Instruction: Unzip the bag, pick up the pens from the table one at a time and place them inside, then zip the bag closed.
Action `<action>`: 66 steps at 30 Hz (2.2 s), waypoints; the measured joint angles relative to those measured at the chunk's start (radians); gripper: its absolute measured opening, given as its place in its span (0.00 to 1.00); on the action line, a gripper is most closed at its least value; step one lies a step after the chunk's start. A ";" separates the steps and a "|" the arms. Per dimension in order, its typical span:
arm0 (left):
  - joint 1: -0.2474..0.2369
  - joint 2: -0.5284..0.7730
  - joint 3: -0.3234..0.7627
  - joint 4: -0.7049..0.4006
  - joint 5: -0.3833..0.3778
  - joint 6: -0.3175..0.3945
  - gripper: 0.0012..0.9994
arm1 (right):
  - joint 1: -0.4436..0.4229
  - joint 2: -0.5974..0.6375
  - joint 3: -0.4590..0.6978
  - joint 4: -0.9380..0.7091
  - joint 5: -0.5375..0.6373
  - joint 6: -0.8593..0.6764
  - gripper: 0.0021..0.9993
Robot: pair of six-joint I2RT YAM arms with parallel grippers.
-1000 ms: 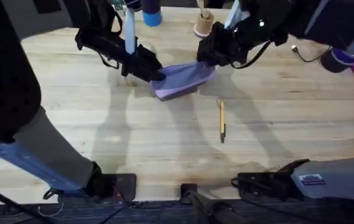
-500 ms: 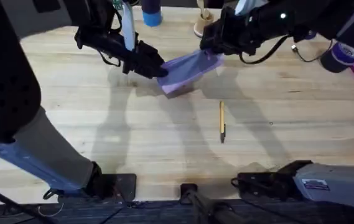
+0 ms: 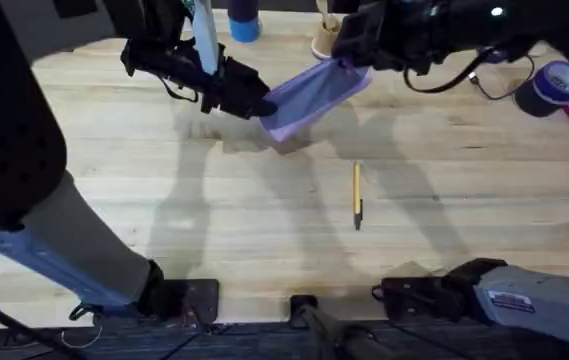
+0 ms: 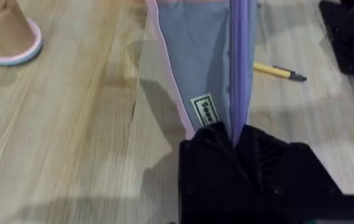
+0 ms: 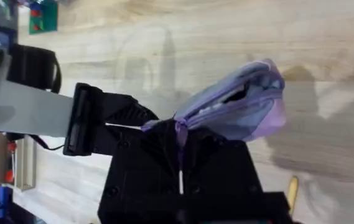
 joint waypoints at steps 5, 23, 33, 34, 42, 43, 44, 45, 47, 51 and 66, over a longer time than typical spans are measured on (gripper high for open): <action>-0.005 0.000 0.007 0.000 0.034 0.000 0.04 | -0.022 -0.037 -0.005 0.010 -0.014 0.000 0.03; -0.008 0.000 0.007 0.000 0.052 0.000 0.04 | -0.042 -0.069 -0.010 0.027 -0.025 0.000 0.03; -0.008 0.000 0.007 0.000 0.052 0.000 0.04 | -0.042 -0.069 -0.010 0.041 -0.025 0.000 0.03; -0.008 0.000 0.007 0.000 0.052 0.000 0.04 | -0.042 -0.069 -0.010 0.042 -0.025 0.000 0.03; -0.008 0.000 0.007 0.000 0.048 0.000 0.04 | -0.042 -0.069 -0.010 0.049 -0.024 0.000 0.03; -0.008 0.000 0.007 0.000 0.046 0.000 0.04 | -0.042 -0.069 -0.010 0.049 -0.024 0.000 0.03; -0.008 0.000 0.007 0.000 0.045 0.000 0.04 | -0.042 -0.069 -0.010 0.049 -0.024 0.000 0.03; -0.008 0.000 0.007 0.000 0.045 0.000 0.04 | -0.042 -0.069 -0.010 0.049 -0.024 0.000 0.03; -0.008 0.000 0.007 0.000 0.045 0.000 0.04 | -0.042 -0.069 -0.010 0.049 -0.023 0.000 0.03; -0.008 0.000 0.007 0.000 0.041 0.000 0.04 | -0.043 -0.069 -0.010 0.053 -0.020 0.000 0.03; -0.008 0.000 0.007 0.000 0.024 0.000 0.04 | -0.047 -0.069 -0.010 0.056 -0.017 0.000 0.03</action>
